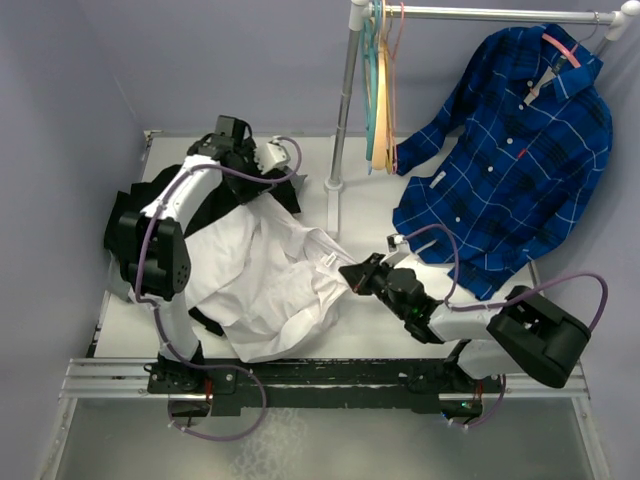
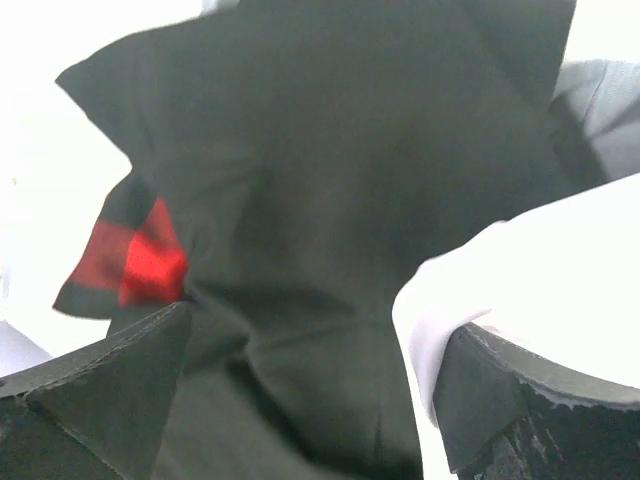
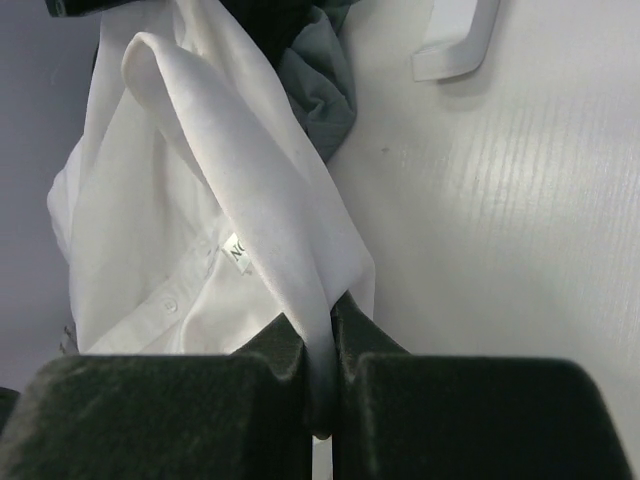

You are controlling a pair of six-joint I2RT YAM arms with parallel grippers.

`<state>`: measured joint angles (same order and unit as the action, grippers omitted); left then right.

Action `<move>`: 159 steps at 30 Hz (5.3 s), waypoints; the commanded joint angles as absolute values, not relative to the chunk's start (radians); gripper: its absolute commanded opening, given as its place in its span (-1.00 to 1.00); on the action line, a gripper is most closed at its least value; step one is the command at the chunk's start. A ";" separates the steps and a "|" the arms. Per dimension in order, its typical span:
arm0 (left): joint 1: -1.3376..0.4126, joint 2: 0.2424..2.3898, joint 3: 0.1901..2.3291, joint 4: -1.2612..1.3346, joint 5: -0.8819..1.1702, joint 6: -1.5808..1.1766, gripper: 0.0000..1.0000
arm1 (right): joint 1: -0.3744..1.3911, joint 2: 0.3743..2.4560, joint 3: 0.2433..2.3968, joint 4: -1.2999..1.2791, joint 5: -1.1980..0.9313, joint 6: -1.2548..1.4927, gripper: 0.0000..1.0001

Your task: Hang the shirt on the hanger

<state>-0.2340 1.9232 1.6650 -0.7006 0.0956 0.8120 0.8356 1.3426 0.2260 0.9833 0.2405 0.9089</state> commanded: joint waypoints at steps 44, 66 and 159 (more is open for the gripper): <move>-0.460 1.328 1.491 -0.953 0.223 0.402 0.99 | 0.755 0.552 0.656 0.110 0.337 0.349 1.00; -0.460 1.325 1.450 -0.940 0.240 0.424 0.99 | 0.213 1.481 1.820 -0.031 -0.116 0.361 0.54; -0.818 1.875 1.399 -0.547 -0.119 0.504 -0.07 | 0.215 0.242 0.684 -0.508 -0.433 0.806 -1.00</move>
<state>-0.8188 1.8599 1.3830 -0.5880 -0.0711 0.4843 0.2165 0.2943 0.7212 -0.5144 -0.2825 0.6918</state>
